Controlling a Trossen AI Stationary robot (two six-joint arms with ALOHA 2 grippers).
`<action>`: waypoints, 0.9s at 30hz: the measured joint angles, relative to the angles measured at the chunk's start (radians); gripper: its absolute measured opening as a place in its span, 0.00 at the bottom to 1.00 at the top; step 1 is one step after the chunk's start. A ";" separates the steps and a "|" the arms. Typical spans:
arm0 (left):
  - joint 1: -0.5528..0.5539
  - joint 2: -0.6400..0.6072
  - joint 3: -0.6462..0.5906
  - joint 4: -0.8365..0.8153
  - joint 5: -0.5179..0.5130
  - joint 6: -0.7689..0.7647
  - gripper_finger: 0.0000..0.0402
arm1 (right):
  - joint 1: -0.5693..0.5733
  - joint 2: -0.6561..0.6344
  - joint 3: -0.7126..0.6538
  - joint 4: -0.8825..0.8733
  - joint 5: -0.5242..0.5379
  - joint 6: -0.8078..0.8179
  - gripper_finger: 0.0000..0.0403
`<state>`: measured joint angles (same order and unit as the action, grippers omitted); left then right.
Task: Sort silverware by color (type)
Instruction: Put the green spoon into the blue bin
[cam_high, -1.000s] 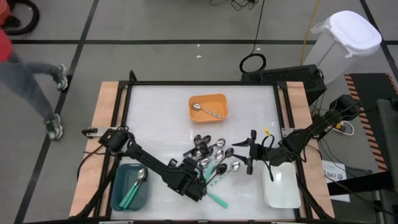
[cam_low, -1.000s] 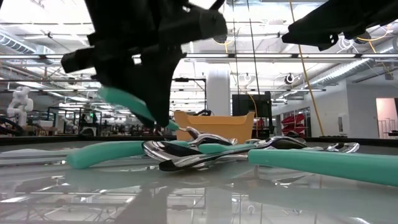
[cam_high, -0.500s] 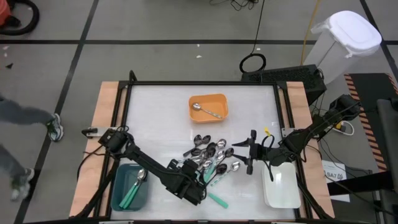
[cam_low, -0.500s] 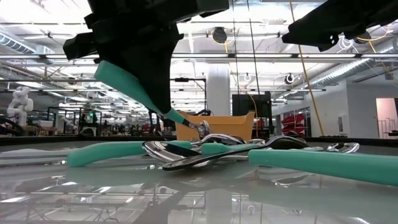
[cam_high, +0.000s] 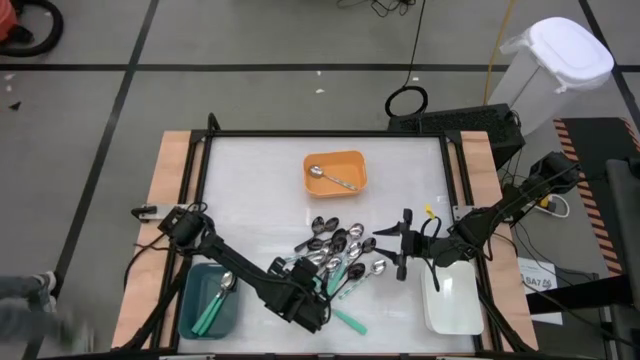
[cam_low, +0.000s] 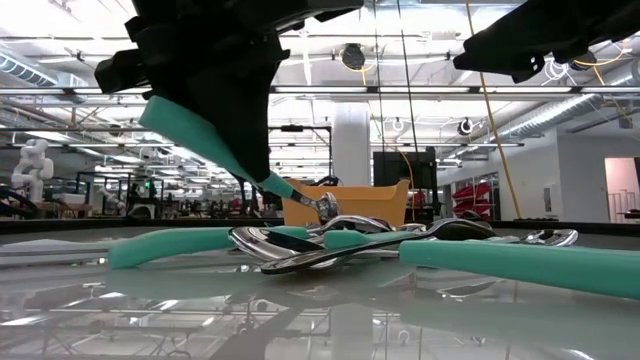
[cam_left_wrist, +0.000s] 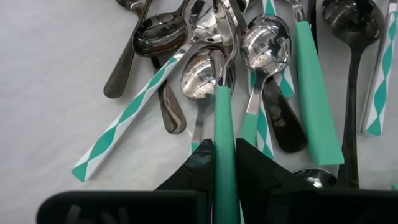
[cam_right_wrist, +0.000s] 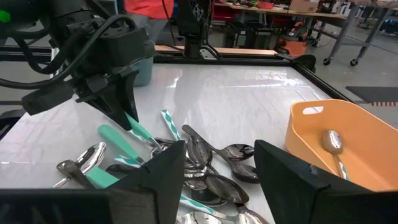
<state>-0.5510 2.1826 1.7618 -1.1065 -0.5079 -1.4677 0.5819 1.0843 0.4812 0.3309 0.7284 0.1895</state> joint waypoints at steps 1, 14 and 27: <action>0.000 0.000 0.000 0.000 0.000 0.000 0.10 | 0.000 0.000 0.000 0.000 0.000 0.000 0.46; -0.021 -0.003 0.096 0.003 -0.104 0.105 0.10 | 0.000 0.000 0.000 -0.002 0.000 0.000 0.46; -0.073 -0.005 0.164 0.000 -0.333 0.218 0.10 | 0.002 0.000 0.000 -0.018 -0.021 0.031 0.46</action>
<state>-0.6242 2.1777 1.9263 -1.1064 -0.8407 -1.2497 0.5835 1.0843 0.4811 0.3130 0.7073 0.2210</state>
